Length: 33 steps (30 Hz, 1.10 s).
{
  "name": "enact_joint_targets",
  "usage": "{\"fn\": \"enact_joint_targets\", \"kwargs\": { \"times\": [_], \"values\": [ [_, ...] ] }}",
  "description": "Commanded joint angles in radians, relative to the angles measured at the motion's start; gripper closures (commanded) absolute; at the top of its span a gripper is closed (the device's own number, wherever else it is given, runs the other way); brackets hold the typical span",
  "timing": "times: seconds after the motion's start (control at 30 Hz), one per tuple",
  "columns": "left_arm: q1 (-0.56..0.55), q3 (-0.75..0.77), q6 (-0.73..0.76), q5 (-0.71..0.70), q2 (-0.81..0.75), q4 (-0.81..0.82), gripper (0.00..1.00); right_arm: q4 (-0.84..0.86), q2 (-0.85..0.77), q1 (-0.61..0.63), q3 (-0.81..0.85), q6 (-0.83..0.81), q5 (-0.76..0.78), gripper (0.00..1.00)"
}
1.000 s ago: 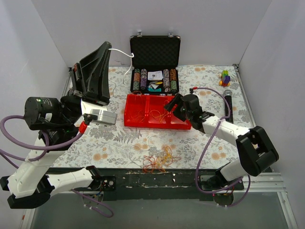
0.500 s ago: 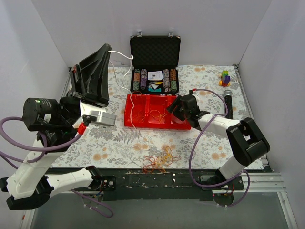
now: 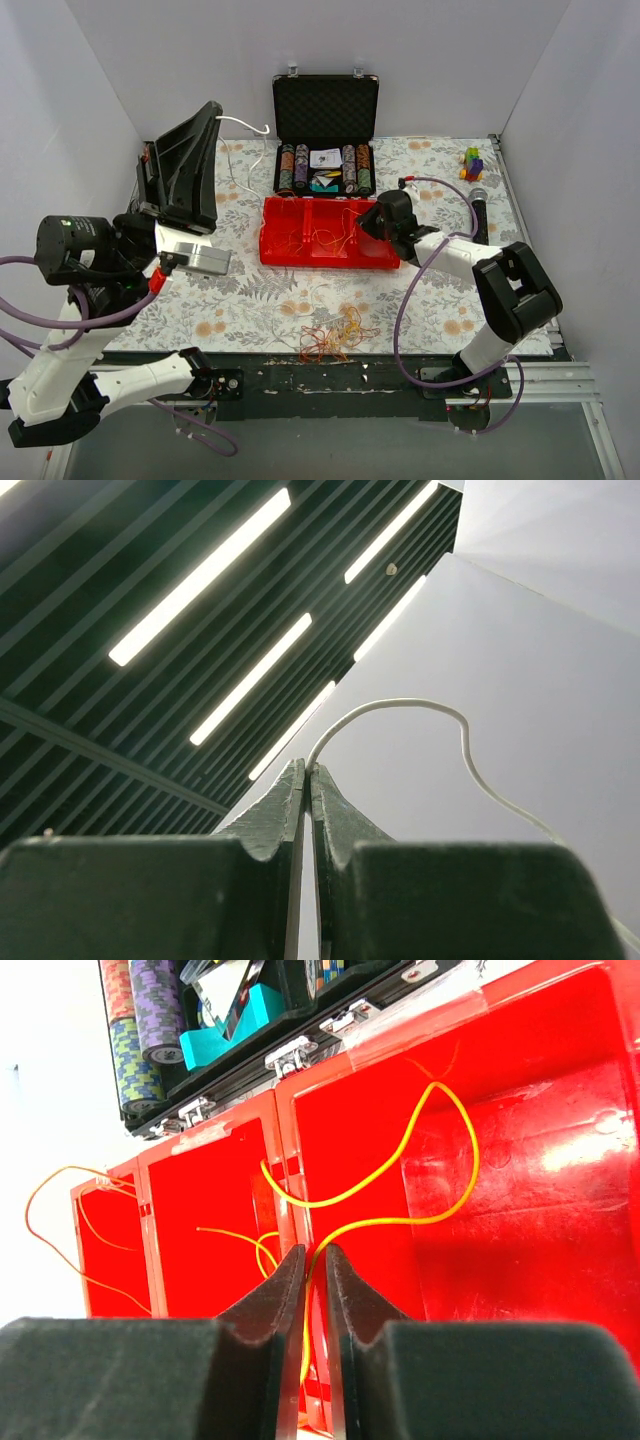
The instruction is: Untangle the cables
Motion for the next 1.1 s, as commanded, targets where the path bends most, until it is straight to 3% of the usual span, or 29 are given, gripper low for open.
{"fn": "enact_joint_targets", "kwargs": {
  "times": [0.0, 0.37, 0.53, 0.67, 0.83, 1.07],
  "values": [
    [-0.003, -0.013, -0.011, -0.023, -0.014, -0.013, 1.00, 0.002, -0.034, -0.002, 0.048, -0.045, 0.059, 0.85],
    [-0.003, -0.029, -0.011, -0.014, -0.019, -0.009, 1.00, 0.014, -0.061, 0.078, 0.137, -0.236, 0.084, 0.93],
    [-0.003, -0.022, -0.011, -0.011, -0.014, -0.008, 1.00, 0.077, 0.017, 0.136, 0.218, -0.351, -0.069, 0.94],
    [-0.003, -0.021, -0.010, -0.012, -0.016, -0.006, 1.00, 0.035, 0.111, 0.173, 0.318, -0.413, -0.209, 0.94],
    [-0.003, -0.021, -0.010, -0.011, -0.019, -0.005, 1.00, 0.011, 0.142, 0.190, 0.298, -0.366, -0.225, 0.94],
    [-0.003, -0.032, -0.002, -0.001, -0.025, -0.003, 1.00, -0.163, 0.177, 0.182, 0.287, -0.226, -0.123, 0.95]
  ]
}}
